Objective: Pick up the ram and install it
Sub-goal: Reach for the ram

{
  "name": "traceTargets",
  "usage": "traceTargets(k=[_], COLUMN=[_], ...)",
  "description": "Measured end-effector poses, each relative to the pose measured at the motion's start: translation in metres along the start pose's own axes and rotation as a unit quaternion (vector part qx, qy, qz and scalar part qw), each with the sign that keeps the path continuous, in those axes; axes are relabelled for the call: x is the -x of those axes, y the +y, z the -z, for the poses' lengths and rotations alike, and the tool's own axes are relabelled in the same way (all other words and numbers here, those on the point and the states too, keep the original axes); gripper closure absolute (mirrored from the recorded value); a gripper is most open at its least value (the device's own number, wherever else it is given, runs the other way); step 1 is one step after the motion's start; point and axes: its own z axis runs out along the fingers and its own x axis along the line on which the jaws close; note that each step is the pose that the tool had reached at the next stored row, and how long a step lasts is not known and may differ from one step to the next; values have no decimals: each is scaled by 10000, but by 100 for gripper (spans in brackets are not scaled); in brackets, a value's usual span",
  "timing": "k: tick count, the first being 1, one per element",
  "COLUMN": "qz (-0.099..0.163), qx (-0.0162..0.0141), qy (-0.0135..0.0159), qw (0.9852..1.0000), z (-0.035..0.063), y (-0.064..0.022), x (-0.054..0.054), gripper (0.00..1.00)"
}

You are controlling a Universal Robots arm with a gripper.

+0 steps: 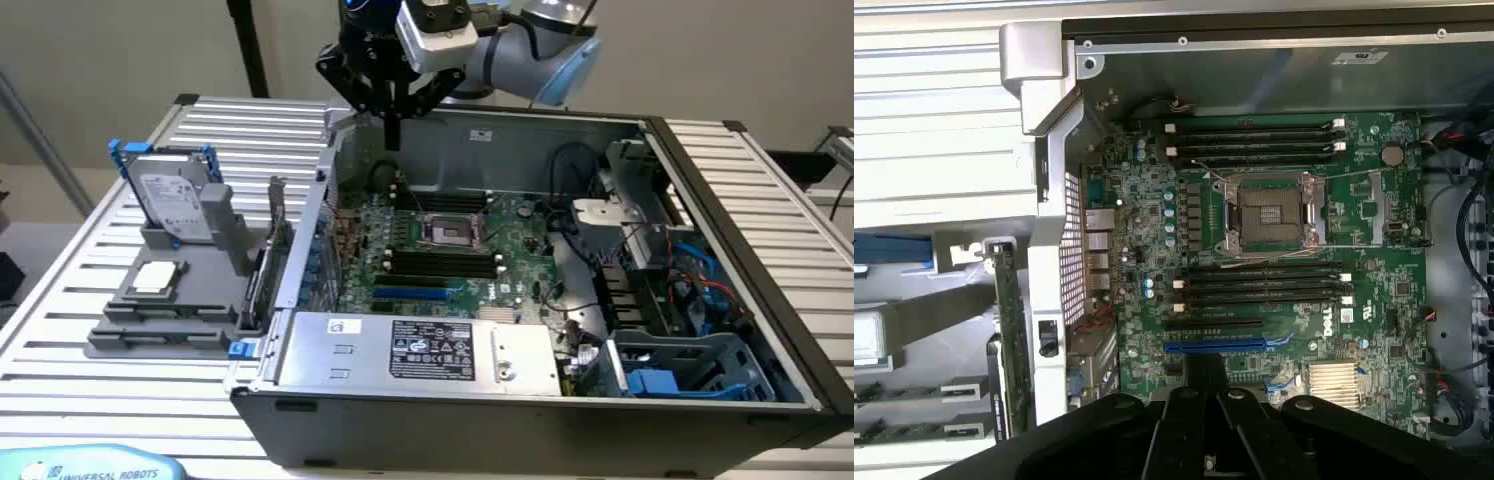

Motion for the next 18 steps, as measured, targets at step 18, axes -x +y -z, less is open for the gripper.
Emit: traceTargets(k=[18], qz=[0], qx=[-1], qy=[1], qw=[10000], z=[2], y=[-20], x=[-7], gripper=[89])
